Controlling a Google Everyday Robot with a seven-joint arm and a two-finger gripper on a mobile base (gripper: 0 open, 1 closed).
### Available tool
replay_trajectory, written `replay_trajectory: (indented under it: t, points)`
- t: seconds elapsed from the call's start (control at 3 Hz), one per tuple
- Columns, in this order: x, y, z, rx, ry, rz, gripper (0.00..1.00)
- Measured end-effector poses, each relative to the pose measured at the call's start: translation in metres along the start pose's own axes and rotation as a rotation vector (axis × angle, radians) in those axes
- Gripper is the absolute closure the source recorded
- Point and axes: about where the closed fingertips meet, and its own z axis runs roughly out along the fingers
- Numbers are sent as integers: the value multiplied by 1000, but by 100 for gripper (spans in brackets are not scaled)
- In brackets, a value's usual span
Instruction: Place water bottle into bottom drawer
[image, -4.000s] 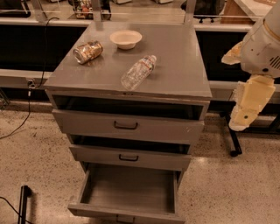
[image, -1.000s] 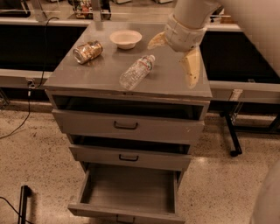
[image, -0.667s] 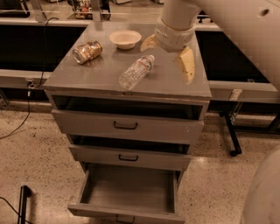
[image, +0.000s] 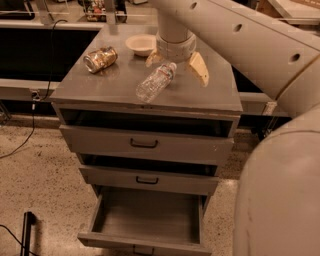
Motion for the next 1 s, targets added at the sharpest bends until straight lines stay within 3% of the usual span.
replay_trajectory:
  t: [0.33, 0.67, 1.0]
  points:
    - [10, -25, 19, -1, -6, -53, 0]
    - [17, -48, 34, 37, -50, -50, 0]
    - [14, -63, 52, 47, -108, -46, 18]
